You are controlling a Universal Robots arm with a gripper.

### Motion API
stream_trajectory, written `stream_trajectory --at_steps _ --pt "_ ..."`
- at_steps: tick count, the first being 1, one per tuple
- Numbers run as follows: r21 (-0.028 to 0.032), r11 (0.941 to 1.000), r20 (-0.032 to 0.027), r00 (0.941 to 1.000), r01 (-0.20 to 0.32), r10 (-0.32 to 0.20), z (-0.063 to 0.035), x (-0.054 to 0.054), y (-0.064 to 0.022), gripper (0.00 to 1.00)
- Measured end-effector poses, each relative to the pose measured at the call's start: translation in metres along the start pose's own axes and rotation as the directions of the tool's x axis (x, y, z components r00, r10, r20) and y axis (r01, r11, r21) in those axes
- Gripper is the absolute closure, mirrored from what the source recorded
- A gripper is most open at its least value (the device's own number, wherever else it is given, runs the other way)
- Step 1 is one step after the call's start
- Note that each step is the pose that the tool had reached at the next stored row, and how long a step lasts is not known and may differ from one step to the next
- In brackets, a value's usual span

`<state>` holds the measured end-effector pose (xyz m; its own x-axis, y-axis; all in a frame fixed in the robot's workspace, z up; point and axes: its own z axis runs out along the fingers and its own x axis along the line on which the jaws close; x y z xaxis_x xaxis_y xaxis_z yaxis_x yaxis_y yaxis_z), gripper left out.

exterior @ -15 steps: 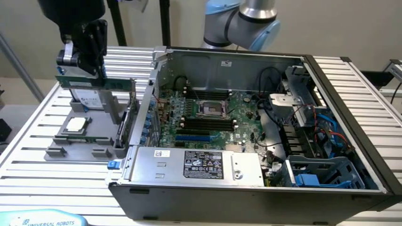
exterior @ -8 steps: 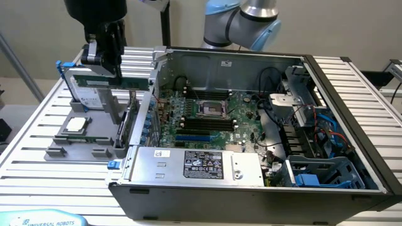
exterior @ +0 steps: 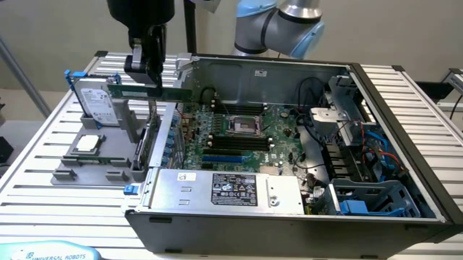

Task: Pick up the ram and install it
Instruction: 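Pick up the ram and move it above insertion slot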

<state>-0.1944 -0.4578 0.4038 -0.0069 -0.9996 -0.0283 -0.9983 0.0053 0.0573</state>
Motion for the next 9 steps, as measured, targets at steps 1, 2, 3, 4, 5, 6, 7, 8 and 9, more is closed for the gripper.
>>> stream_trajectory --at_steps 1,2,3,4,5,6,7,8,9 --pt "0.0000 1.0000 0.0001 1.0000 0.000 0.000 -0.0002 -0.001 -0.0041 0.87" --pt "0.0000 1.0000 0.0002 1.0000 0.000 0.000 -0.0004 -0.001 -0.0082 0.87" --pt "0.0000 1.0000 0.0004 1.0000 0.000 0.000 -0.0006 -0.002 -0.0123 0.87" --pt "0.0000 1.0000 0.0005 1.0000 0.000 0.000 -0.0009 -0.003 -0.0166 0.87" --pt "-0.0001 1.0000 0.0007 1.0000 0.000 0.000 -0.0011 -0.004 -0.0207 0.87" --pt "-0.0001 1.0000 0.0010 1.0000 0.000 0.000 -0.0013 -0.004 -0.0249 0.87" --pt "-0.0002 1.0000 0.0013 1.0000 0.000 0.000 -0.0015 -0.005 -0.0295 0.87" --pt "-0.0002 1.0000 0.0016 1.0000 0.000 0.000 -0.0018 -0.006 -0.0338 0.87" --pt "-0.0003 1.0000 0.0019 1.0000 0.000 0.000 -0.0020 -0.006 -0.0381 0.87"
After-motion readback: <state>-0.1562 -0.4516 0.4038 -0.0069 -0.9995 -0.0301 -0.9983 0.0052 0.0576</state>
